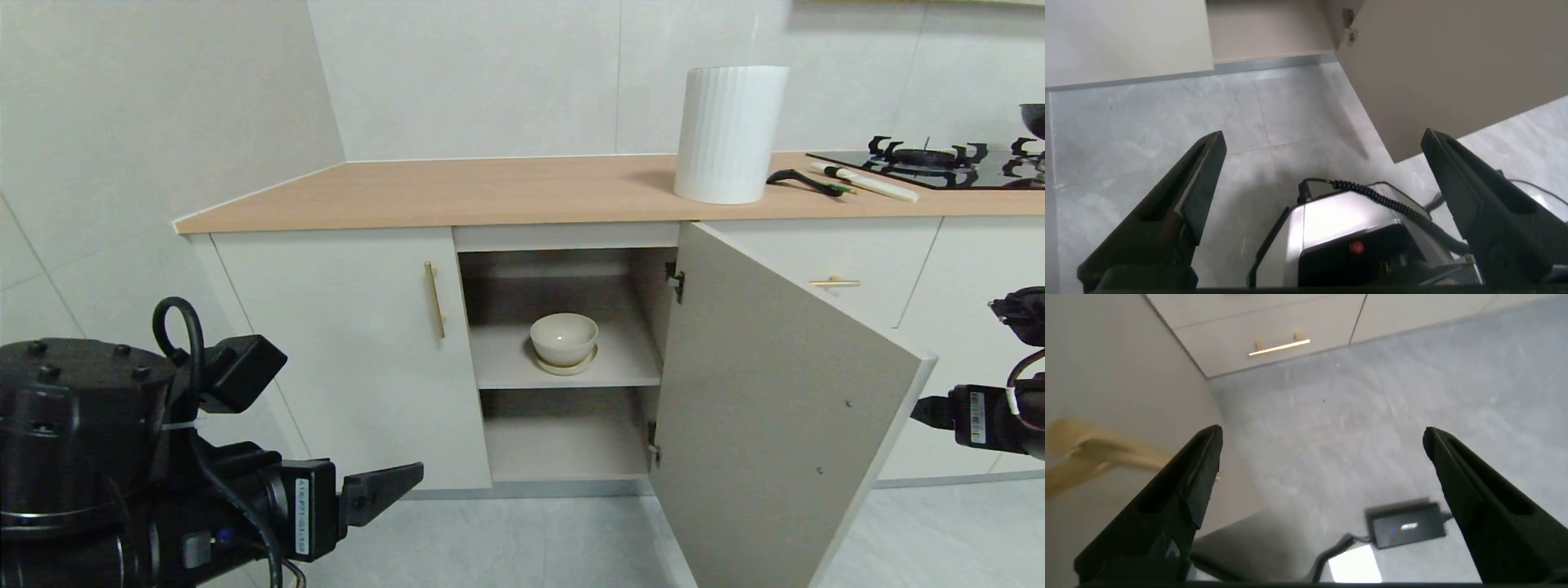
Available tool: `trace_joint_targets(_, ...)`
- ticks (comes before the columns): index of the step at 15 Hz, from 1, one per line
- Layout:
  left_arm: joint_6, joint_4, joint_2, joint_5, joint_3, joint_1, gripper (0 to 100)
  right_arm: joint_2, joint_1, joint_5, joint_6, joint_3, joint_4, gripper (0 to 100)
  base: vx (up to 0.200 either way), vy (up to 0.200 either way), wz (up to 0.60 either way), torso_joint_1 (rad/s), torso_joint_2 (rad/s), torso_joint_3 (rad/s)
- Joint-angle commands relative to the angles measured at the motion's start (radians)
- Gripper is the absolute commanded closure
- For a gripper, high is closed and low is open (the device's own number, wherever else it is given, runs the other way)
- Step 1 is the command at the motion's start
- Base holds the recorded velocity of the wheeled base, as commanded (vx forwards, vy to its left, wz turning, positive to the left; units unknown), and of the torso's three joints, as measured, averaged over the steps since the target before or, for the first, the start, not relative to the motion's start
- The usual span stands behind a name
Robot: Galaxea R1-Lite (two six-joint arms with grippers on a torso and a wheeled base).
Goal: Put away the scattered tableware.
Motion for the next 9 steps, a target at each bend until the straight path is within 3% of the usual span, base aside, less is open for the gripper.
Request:
trace_joint_targets(1,-0.001,-0.001,0.001,0.002,0.0,0.0,0,0.038,0.014,0.01,0.023,0.002,-0.005,0,0.0,0.0,0.0,0.0,0.0,0.0)
trace_joint_targets(9,-0.001,-0.001,0.001,0.0,0.0,0.0,0,0.079,0.123,0.024,0.146,0.002,-0.044,0,0.0,0.0,0.0,0.0,0.0,0.0)
